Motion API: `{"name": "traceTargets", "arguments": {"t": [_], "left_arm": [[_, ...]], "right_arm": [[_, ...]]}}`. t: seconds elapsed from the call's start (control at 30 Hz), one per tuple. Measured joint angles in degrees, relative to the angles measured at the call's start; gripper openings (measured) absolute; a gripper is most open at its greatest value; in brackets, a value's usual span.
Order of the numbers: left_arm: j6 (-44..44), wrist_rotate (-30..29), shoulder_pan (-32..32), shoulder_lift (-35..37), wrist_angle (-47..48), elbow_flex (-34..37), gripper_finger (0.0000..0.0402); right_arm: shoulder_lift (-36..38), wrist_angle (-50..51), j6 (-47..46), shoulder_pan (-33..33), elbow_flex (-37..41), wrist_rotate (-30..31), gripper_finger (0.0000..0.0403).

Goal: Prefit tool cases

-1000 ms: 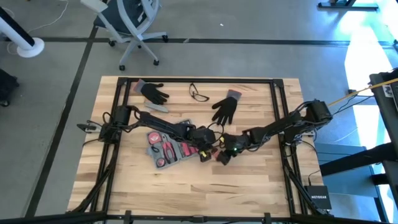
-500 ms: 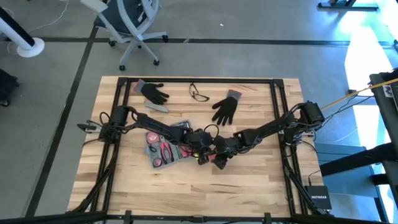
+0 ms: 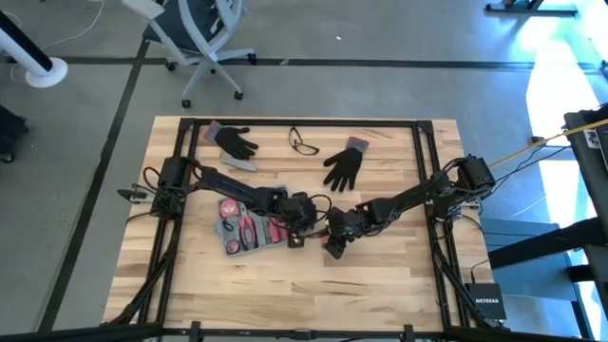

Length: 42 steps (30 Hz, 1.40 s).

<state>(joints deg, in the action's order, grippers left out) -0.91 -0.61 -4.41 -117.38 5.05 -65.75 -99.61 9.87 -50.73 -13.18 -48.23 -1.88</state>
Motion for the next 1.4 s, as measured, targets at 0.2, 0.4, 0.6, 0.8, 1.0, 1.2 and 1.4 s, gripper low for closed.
{"name": "traceTargets", "arguments": {"t": [0.2,0.4,0.6,0.8,1.0,1.2,1.4], "left_arm": [[-2.14,1.14,-2.00,-0.19,-13.79,6.27,0.0000],[-3.43,2.61,-3.26,-2.07,-18.94,7.29,0.0000],[-8.58,8.15,-4.14,-2.25,-19.22,7.18,0.0000],[-12.28,14.05,-4.58,-2.32,-18.90,7.20,0.0000],[-12.54,10.38,-6.64,-4.57,-25.52,7.36,0.0000],[-14.16,7.00,-7.49,-6.78,-28.95,6.94,0.0000],[-13.39,10.09,-6.23,-4.66,-27.07,7.05,0.0000]], "right_arm": [[-1.95,-0.86,4.08,-1.50,0.00,4.59,0.0225],[-3.45,-1.09,6.14,-3.78,-0.13,5.97,0.0225],[-3.34,0.87,6.36,-3.96,-1.37,6.00,0.0225],[-3.37,1.79,8.86,-3.96,-3.06,3.49,0.0225],[-3.54,0.76,4.28,-4.03,-3.11,2.12,0.0225],[-3.56,-0.06,3.28,-4.09,-3.10,0.77,0.0225],[-3.56,0.22,6.40,-4.09,-3.13,0.84,0.0225]]}}
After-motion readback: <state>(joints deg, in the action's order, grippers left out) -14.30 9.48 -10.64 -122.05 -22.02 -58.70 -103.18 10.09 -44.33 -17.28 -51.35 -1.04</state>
